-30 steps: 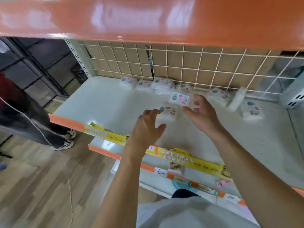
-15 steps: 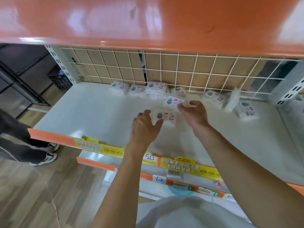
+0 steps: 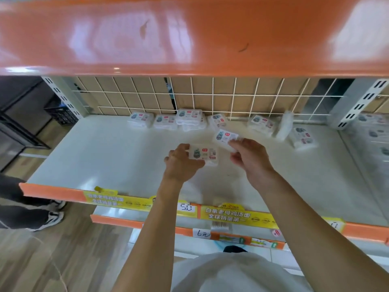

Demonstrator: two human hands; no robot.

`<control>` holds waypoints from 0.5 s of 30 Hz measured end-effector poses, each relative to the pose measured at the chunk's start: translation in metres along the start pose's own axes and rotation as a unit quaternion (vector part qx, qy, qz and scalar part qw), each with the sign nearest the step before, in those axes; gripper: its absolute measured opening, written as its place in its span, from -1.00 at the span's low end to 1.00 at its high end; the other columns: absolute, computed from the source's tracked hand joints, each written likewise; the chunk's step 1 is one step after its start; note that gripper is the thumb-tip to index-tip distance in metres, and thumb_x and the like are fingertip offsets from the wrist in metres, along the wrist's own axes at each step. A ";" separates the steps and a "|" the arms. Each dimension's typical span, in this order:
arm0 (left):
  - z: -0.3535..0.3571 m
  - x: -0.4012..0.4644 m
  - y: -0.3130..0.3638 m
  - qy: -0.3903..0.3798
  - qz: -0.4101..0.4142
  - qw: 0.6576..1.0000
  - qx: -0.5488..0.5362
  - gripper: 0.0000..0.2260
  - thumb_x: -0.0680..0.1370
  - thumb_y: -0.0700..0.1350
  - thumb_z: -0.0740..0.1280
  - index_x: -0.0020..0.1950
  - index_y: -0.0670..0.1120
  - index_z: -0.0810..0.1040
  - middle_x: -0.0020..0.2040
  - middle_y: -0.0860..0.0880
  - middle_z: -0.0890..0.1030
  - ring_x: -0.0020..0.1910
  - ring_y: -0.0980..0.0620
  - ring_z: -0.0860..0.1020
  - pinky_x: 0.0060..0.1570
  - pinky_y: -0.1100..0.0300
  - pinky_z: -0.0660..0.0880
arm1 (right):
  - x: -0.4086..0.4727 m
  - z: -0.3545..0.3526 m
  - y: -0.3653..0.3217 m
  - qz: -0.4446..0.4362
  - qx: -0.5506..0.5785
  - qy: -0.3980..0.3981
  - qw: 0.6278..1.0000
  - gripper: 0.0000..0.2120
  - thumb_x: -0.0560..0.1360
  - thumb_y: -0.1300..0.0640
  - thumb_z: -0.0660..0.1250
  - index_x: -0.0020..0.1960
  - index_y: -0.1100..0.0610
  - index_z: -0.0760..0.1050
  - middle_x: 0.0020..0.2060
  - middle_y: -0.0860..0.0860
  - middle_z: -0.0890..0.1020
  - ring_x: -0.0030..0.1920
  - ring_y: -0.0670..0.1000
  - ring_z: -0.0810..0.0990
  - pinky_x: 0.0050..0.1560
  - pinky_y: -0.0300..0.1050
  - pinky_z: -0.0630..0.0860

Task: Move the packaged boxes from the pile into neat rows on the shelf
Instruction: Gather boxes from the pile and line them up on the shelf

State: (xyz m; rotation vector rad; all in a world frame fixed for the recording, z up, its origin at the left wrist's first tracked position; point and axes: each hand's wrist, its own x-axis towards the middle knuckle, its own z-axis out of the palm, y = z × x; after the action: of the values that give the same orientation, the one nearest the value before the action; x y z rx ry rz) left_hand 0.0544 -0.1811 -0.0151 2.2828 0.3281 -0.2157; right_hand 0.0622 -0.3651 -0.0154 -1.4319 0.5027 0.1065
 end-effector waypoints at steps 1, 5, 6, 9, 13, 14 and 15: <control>0.000 -0.001 0.000 0.002 0.006 1.000 0.003 -0.45 0.45 -0.07 0.49 0.40 -0.04 0.40 0.14 -0.03 0.49 0.24 -0.08 0.39 0.33 0.02 0.37 | -0.002 -0.004 0.002 0.003 0.012 0.003 1.000 -0.78 0.50 0.16 0.44 0.13 0.16 0.62 0.00 0.05 0.71 -0.10 -0.06 0.63 0.02 -0.15 0.64; -0.003 0.002 -0.005 0.001 0.014 0.997 -0.081 -0.50 0.43 -0.13 0.53 0.31 -0.08 0.43 0.17 -0.06 0.54 0.17 -0.06 0.53 0.09 0.10 0.58 | -0.007 -0.019 0.005 0.000 0.043 0.015 0.999 -0.88 0.48 0.18 0.45 0.01 0.17 0.64 -0.01 0.08 0.72 -0.09 -0.02 0.63 0.13 -0.06 0.64; -0.005 0.000 -0.006 -0.006 0.009 0.994 -0.112 -0.53 0.45 -0.17 0.52 0.29 -0.10 0.43 0.16 -0.06 0.56 0.11 -0.03 0.57 -0.07 0.22 0.60 | -0.009 -0.022 0.007 -0.006 0.043 0.018 0.999 -0.90 0.47 0.18 0.46 -0.02 0.17 0.64 -0.02 0.08 0.72 -0.08 -0.02 0.64 0.14 -0.04 0.64; -0.010 -0.004 -0.008 -0.017 0.004 0.987 -0.157 -0.59 0.46 -0.15 0.53 0.23 -0.08 0.46 0.07 -0.03 0.64 -0.02 0.04 0.63 -0.21 0.26 0.56 | -0.016 -0.029 0.009 -0.028 0.030 0.032 0.999 -0.86 0.46 0.17 0.47 0.01 0.16 0.63 -0.01 0.08 0.73 0.01 0.02 0.70 0.10 -0.06 0.65; -0.011 -0.011 -0.014 -0.030 -0.015 0.971 -0.235 -0.62 0.42 -0.14 0.57 0.16 0.00 0.52 0.03 -0.08 0.68 -0.01 -0.06 0.68 0.03 -0.03 0.65 | -0.030 -0.039 0.008 -0.062 -0.003 0.065 0.996 -0.65 0.47 0.20 0.44 0.23 0.02 0.53 -0.12 0.11 0.72 -0.14 0.04 0.73 -0.05 -0.12 0.67; -0.012 -0.013 -0.015 -0.039 -0.015 0.966 -0.254 -0.62 0.44 -0.15 0.56 0.18 0.00 0.53 0.04 -0.10 0.68 0.01 -0.08 0.68 0.03 -0.01 0.65 | -0.033 -0.042 0.008 -0.068 -0.005 0.064 0.996 -0.63 0.48 0.21 0.43 0.26 -0.01 0.52 -0.15 0.11 0.72 -0.16 0.05 0.73 -0.07 -0.12 0.67; -0.012 -0.016 -0.014 -0.049 -0.009 0.961 -0.270 -0.63 0.45 -0.17 0.55 0.20 0.00 0.54 0.05 -0.13 0.67 0.03 -0.10 0.68 0.02 0.02 0.65 | -0.037 -0.046 0.007 -0.073 -0.006 0.061 0.995 -0.63 0.49 0.22 0.43 0.26 -0.01 0.53 -0.15 0.11 0.72 -0.15 0.05 0.73 -0.07 -0.13 0.67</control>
State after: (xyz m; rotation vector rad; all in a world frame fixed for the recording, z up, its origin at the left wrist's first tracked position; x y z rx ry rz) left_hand 0.0359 -0.1657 -0.0131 1.7235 0.3105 -0.2162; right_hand 0.0146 -0.3996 -0.0094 -1.4873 0.4950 -0.0962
